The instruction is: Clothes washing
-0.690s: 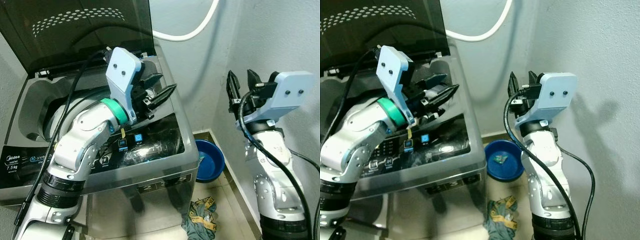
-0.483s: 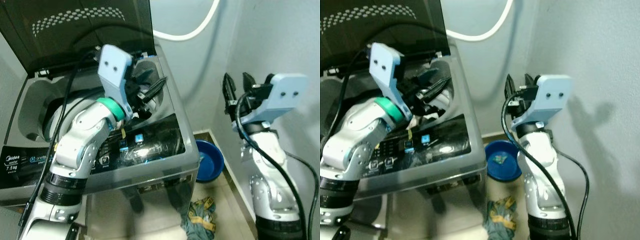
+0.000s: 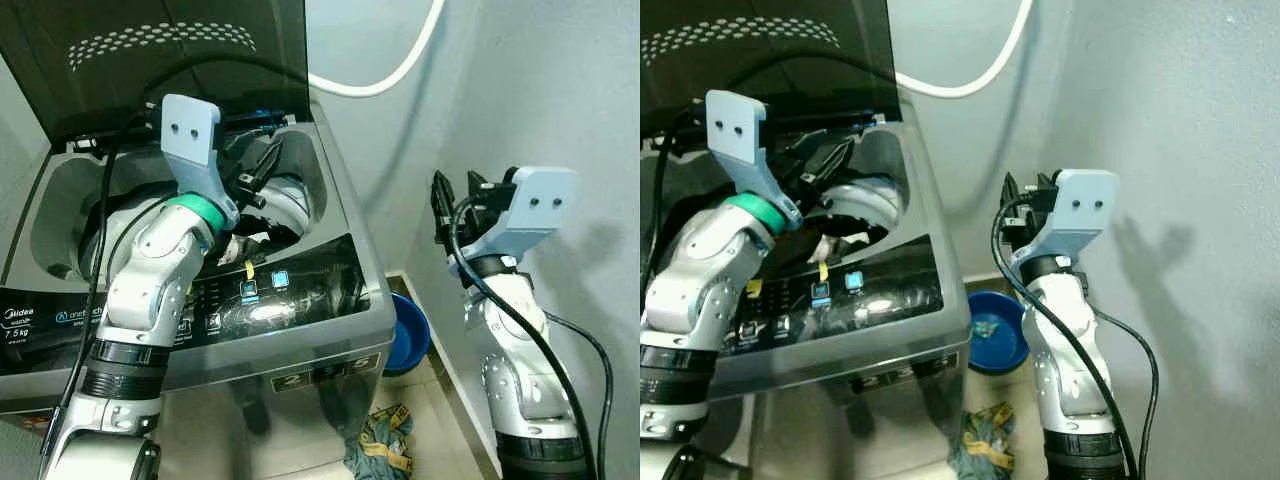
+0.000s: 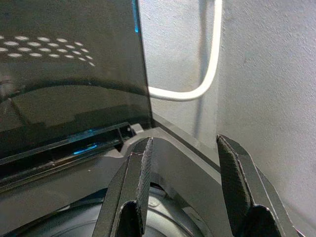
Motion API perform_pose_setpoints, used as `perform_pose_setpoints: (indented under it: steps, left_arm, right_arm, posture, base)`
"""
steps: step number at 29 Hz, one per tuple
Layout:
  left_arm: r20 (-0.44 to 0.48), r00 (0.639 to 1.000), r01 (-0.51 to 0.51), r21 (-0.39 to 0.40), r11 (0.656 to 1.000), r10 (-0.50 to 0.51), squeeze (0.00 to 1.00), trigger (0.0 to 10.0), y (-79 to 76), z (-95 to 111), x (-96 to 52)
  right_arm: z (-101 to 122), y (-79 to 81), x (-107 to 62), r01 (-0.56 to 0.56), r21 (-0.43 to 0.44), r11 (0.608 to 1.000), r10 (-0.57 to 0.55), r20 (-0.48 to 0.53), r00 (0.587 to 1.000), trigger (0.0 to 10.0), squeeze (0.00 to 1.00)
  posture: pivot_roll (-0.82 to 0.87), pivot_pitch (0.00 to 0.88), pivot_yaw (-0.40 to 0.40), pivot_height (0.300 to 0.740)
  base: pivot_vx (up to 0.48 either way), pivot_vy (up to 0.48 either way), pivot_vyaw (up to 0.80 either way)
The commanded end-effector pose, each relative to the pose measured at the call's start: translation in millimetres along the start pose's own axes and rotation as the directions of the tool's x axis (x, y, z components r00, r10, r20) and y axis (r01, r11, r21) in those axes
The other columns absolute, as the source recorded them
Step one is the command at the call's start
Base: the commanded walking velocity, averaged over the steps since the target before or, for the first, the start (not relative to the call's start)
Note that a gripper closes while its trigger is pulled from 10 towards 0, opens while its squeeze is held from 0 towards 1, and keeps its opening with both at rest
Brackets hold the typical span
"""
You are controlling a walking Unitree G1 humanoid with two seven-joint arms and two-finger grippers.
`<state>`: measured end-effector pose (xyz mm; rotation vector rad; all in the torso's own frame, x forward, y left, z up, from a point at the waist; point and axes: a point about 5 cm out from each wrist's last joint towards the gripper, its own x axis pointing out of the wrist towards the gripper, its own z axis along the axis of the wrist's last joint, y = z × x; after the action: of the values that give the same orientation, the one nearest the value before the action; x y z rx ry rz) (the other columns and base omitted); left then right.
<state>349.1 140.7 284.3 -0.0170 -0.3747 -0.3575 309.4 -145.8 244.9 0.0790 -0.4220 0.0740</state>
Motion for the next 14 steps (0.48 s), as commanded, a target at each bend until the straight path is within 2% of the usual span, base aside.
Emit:
perform_pose_setpoints:
  steps: [1,14]
  left_arm:
    - [-0.016,0.999,-0.044,0.007,0.999,0.044,0.00,10.0,7.8,-6.4,-2.7]
    - [-0.020,0.997,-0.073,0.000,0.997,0.073,0.00,10.0,8.4,-14.9,-2.7]
  right_arm:
    - [-2.1,0.4,0.9,-0.011,-0.012,1.000,0.011,-0.001,1.000,10.0,0.00]
    - [-1.4,-4.0,5.2,0.006,-0.013,1.000,-0.006,0.013,1.000,10.0,0.00]
  posture:
    - [-0.01,0.006,0.061,0.740]
    - [-0.01,0.006,0.061,0.740]
  base:
    - [0.000,0.000,0.00]
    - [0.000,0.000,0.00]
